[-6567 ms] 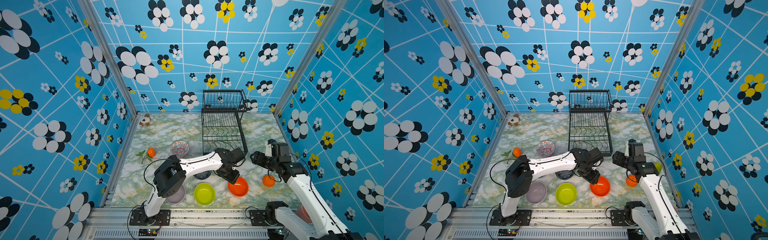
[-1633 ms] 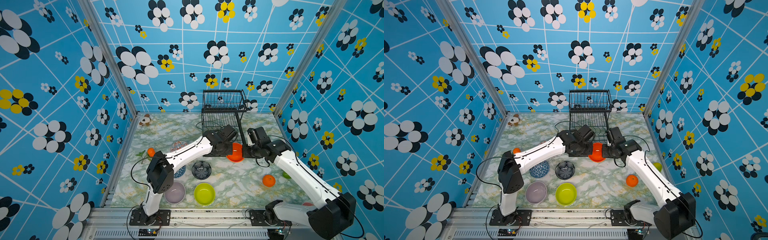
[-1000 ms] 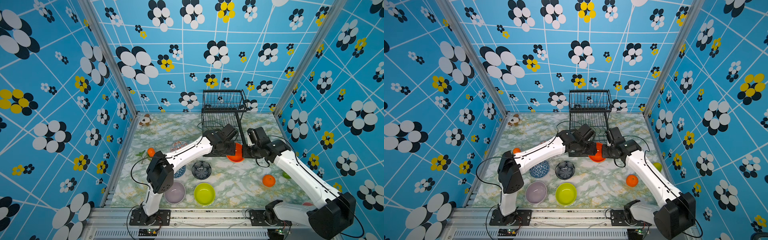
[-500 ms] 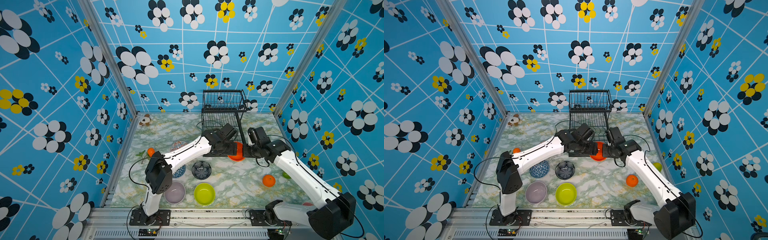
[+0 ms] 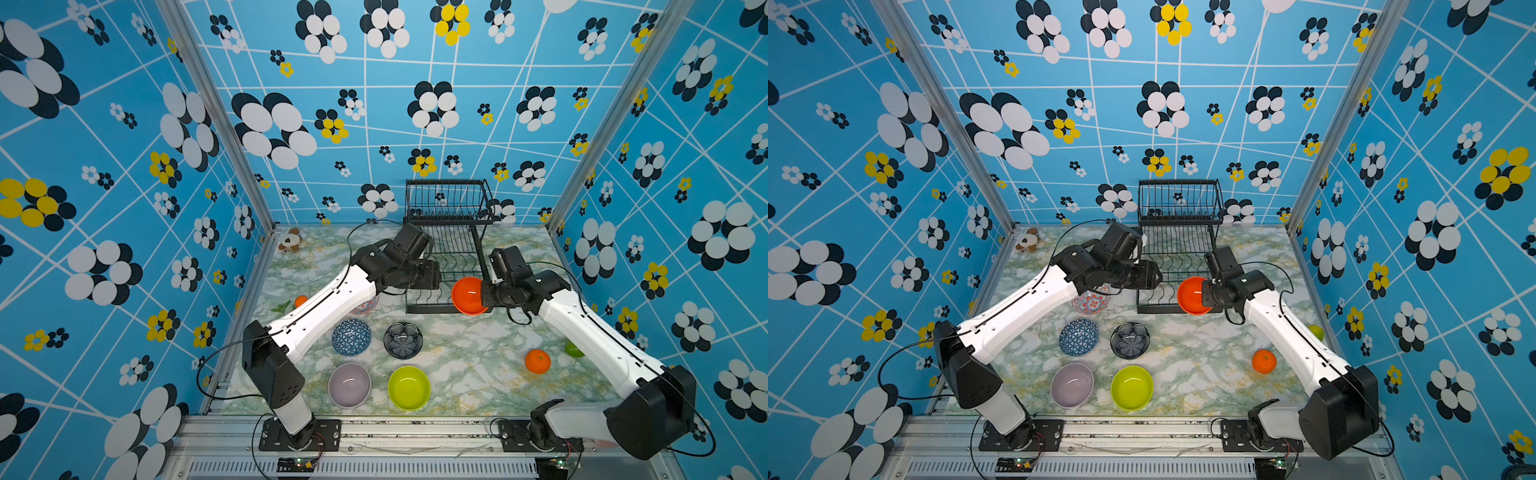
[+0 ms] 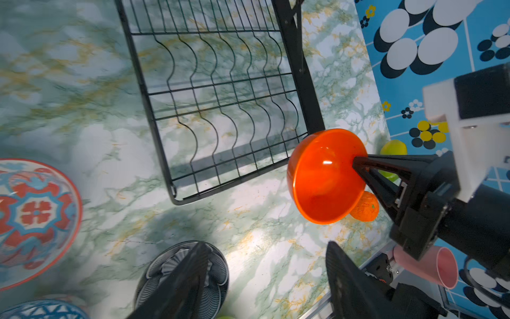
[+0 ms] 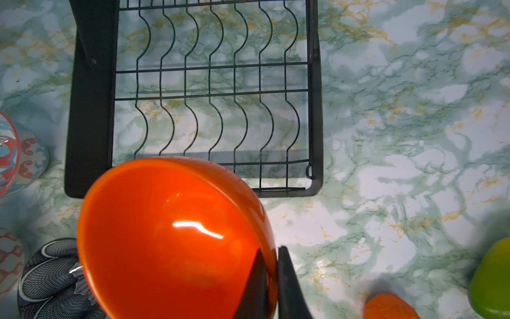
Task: Load bowls into a dish rack
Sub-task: Place the bowl in the dish rack.
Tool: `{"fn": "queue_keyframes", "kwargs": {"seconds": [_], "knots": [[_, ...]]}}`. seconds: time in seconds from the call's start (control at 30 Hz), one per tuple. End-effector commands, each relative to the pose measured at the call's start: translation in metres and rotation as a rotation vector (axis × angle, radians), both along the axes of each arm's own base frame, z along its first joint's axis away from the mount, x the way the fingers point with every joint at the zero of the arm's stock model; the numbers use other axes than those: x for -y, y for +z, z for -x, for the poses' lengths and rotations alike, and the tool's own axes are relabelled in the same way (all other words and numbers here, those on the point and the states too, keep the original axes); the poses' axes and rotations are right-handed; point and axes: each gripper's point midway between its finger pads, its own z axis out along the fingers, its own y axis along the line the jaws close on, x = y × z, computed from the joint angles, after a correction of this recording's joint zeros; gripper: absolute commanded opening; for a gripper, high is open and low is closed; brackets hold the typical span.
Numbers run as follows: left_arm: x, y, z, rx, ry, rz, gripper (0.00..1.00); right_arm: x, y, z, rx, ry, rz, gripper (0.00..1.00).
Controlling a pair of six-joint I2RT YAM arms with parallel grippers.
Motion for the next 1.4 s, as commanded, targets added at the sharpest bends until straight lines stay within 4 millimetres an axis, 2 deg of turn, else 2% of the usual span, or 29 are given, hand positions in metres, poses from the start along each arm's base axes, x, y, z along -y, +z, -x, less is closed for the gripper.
{"fn": "queue_keyframes", "kwargs": {"seconds": [0.0, 0.2, 0.3, 0.4, 0.6, 0.7, 0.8, 1.13, 1.37], "knots": [[-0.039, -0.004, -0.002, 0.011, 0.008, -0.086, 0.66, 0.002, 0.019, -0.019, 0.071, 0.001, 0.05, 0.0], [-0.075, -0.012, -0.029, 0.081, 0.071, -0.072, 0.61, 0.006, 0.02, -0.039, 0.091, -0.012, 0.124, 0.0], [-0.089, -0.027, -0.032, 0.021, 0.101, -0.03, 0.58, 0.007, 0.019, -0.05, 0.107, -0.011, 0.165, 0.0], [-0.105, -0.035, -0.033, 0.02, 0.128, -0.073, 0.55, 0.003, 0.019, -0.063, 0.118, 0.004, 0.182, 0.0], [-0.112, -0.044, -0.029, 0.041, 0.09, -0.135, 0.55, -0.002, 0.014, -0.085, 0.12, 0.008, 0.218, 0.0], [-0.118, -0.062, -0.029, 0.069, 0.104, -0.148, 0.54, 0.001, 0.013, -0.094, 0.129, -0.014, 0.253, 0.0], [-0.122, -0.072, -0.024, 0.069, 0.096, -0.156, 0.52, 0.002, 0.011, -0.102, 0.144, -0.019, 0.281, 0.0], [-0.135, -0.062, -0.02, 0.109, 0.15, -0.179, 0.52, 0.009, 0.009, -0.126, 0.204, -0.041, 0.396, 0.0], [-0.143, -0.061, -0.021, 0.146, 0.174, -0.226, 0.52, -0.002, 0.009, -0.142, 0.256, -0.024, 0.511, 0.0]]}}
